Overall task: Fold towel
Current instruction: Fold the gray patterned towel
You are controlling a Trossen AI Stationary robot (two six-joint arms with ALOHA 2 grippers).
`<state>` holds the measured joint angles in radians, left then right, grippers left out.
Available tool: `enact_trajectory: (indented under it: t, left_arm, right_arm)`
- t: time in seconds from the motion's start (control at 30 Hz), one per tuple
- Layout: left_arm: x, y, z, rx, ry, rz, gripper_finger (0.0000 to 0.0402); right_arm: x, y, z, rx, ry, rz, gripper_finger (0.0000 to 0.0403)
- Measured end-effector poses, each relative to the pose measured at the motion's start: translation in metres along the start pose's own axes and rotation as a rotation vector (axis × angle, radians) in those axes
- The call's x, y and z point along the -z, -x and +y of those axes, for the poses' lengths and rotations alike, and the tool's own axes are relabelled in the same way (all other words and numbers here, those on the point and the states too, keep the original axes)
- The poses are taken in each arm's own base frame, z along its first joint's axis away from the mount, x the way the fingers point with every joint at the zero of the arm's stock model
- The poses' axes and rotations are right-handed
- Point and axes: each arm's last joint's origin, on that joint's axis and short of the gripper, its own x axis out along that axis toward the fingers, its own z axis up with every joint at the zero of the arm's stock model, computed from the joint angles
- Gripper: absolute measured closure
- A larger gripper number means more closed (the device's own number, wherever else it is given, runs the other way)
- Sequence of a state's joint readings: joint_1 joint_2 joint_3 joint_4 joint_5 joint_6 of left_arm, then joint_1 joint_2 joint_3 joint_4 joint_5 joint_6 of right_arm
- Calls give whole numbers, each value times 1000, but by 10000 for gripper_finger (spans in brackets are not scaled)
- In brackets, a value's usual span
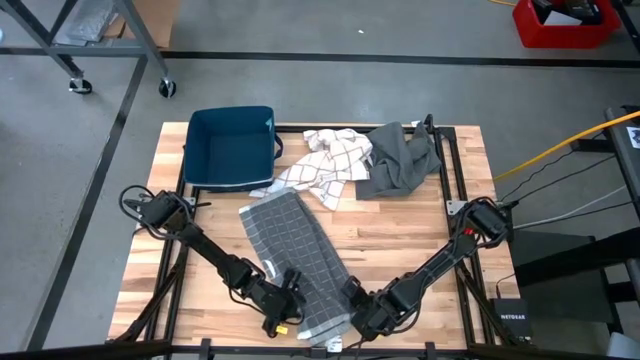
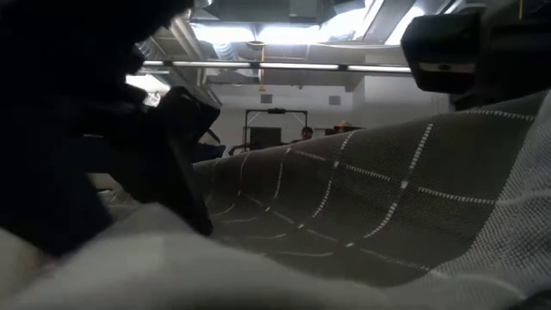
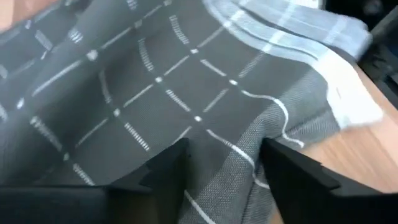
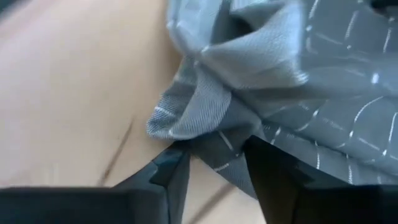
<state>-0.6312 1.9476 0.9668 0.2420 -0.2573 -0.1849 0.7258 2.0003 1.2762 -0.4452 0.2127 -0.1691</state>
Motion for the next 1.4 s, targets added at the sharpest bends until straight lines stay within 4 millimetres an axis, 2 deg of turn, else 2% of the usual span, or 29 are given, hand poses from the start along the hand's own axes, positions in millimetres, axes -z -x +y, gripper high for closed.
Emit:
enact_trajectory:
  t: [0.23,0.3,0.37,0.5,0.8,1.2,1.4]
  left_arm:
    - [1,2,-7,10,211,-2,334]
    - [1,4,-12,22,286,-2,371]
    - [1,6,-16,38,356,-5,392]
    - [-1,9,-27,95,436,-39,391]
    - [-18,20,-44,246,686,-169,398]
    - [-36,44,-54,365,856,-212,399]
    - [-35,46,-56,332,883,-221,400]
  right_arm:
    - [-10,0,1,-70,-221,-105,378]
    - [-13,2,1,-114,-285,-123,393]
    - [-17,4,0,-130,-380,-130,386]
    - [-29,13,-4,-148,-575,-158,390]
    - [-62,40,-16,-183,-756,-272,398]
    - [-81,60,-41,-150,-1088,-356,400]
    - [-88,70,-63,-97,-1136,-429,400]
